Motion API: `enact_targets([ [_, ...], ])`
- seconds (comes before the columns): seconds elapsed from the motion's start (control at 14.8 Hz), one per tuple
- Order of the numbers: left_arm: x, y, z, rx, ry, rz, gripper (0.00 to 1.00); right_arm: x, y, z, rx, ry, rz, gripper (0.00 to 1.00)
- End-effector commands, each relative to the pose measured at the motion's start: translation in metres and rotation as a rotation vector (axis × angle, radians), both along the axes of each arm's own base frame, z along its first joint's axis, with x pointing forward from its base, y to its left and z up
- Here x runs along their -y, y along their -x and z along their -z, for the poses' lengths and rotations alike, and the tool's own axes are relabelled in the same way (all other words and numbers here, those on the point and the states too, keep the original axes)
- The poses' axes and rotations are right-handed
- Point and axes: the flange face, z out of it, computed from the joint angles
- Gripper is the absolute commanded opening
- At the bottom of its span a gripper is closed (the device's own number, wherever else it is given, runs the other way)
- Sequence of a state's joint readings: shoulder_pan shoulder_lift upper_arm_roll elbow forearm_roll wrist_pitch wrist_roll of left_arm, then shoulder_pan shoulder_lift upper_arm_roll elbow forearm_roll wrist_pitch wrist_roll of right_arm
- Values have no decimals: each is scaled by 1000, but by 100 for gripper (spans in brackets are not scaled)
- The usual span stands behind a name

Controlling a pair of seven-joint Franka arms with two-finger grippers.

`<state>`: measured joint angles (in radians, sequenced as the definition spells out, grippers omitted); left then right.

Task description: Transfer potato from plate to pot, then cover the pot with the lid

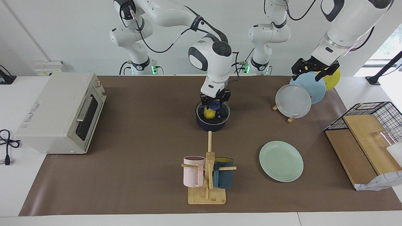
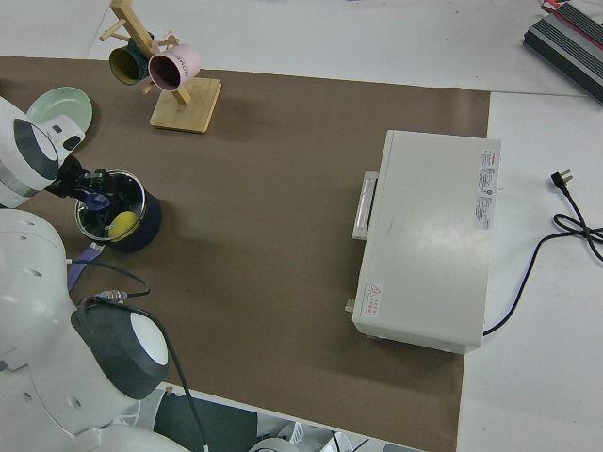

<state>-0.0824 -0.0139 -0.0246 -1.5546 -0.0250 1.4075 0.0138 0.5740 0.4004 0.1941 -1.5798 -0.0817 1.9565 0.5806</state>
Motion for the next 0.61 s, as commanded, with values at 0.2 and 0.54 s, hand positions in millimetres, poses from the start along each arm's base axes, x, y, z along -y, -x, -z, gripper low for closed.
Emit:
enact_targets([
  [0.2, -9, 1, 3, -10, -13, -29, 100, 6, 1, 2, 1, 24, 22, 0],
  [0.54, -7, -7, -8, 71, -10, -27, 100, 6, 1, 1, -3, 22, 24, 0],
])
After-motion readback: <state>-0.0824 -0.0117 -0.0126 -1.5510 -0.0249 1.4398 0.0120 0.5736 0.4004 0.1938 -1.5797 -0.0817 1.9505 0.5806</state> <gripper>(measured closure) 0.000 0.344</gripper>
